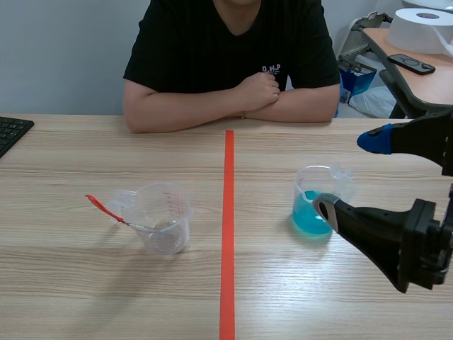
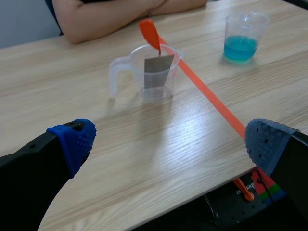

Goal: Do the redox reaction experiment.
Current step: 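Return to the home posture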

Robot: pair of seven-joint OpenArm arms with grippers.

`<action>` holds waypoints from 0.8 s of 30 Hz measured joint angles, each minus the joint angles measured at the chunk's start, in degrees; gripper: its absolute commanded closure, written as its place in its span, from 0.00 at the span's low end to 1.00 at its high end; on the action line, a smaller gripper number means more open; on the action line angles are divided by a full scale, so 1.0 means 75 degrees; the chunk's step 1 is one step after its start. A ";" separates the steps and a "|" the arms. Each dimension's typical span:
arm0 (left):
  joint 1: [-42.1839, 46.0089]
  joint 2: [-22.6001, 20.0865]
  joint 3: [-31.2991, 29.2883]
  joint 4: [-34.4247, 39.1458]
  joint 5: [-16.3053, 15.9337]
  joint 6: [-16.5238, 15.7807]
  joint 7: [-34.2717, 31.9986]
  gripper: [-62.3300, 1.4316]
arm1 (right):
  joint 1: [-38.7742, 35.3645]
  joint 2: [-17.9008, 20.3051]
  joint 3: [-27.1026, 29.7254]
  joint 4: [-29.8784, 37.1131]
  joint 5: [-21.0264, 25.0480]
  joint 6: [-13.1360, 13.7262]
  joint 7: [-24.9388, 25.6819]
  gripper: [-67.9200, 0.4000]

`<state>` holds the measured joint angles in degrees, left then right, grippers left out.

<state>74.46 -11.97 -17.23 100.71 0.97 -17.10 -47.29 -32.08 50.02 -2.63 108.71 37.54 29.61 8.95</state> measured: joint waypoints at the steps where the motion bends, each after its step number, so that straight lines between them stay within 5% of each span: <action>1: -0.0003 -0.0076 0.0000 0.0085 0.0003 0.0047 0.0102 0.00 | 0.0000 0.0000 0.0000 0.0000 0.0000 0.0000 0.0000 0.00; 7: -0.0003 -0.0519 0.0003 0.0373 -0.0405 0.0122 0.0230 0.00 | 0.0000 0.0000 0.0000 0.0000 0.0000 -0.0003 0.0000 0.00; 24: -0.0449 -0.1486 0.0254 0.0659 -0.0571 0.0341 0.0825 0.00 | 0.0000 0.0000 0.0000 0.0000 0.0000 -0.0003 0.0000 0.00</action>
<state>71.09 -23.11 -15.33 105.65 -3.31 -14.55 -41.10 -32.08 50.02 -2.63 108.71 37.54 29.58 8.95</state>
